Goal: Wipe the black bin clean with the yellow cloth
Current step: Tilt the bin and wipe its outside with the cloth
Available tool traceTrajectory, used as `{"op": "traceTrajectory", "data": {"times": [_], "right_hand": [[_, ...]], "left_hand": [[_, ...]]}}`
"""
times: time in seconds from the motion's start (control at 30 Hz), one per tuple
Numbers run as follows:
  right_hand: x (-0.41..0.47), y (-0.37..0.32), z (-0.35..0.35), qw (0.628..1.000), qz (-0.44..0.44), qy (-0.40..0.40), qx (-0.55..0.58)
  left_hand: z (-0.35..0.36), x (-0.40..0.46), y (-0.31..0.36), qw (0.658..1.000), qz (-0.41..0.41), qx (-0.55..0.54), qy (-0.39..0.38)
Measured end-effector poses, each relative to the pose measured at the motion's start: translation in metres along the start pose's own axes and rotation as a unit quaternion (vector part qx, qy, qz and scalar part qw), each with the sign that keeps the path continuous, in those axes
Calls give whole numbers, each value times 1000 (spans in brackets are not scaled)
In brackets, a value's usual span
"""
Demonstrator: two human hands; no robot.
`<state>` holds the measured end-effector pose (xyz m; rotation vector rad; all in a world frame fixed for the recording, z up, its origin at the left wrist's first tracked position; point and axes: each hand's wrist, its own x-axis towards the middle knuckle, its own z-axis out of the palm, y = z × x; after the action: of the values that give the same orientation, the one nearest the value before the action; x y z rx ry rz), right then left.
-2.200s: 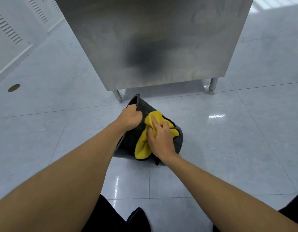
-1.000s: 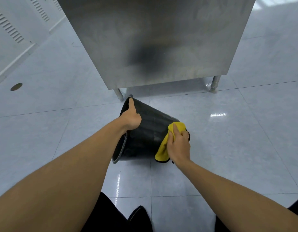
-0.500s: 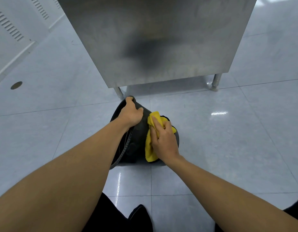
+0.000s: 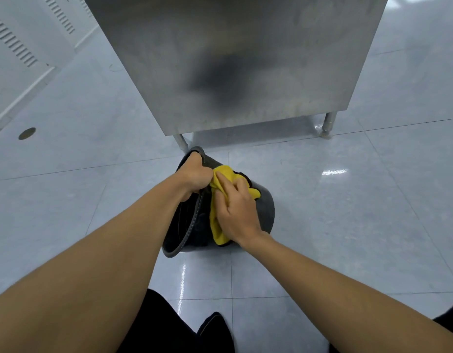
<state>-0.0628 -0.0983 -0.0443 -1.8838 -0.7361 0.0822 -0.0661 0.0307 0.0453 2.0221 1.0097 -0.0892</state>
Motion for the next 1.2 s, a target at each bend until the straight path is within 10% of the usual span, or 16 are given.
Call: {"op": "traceTrajectory", "data": {"times": [0.27, 0.6, 0.97, 1.2], "right_hand": [[-5, 29, -6, 994, -1, 10, -108], [-4, 94, -50, 936, 327, 68, -114], [-5, 10, -6, 997, 29, -15, -66], [3, 12, -8, 992, 39, -9, -123]], "left_hand": [[12, 9, -12, 1000, 15, -7, -26], [10, 4, -4, 997, -50, 34, -58], [3, 0, -11, 991, -63, -58, -100], [3, 1, -16, 997, -27, -69, 9]]}}
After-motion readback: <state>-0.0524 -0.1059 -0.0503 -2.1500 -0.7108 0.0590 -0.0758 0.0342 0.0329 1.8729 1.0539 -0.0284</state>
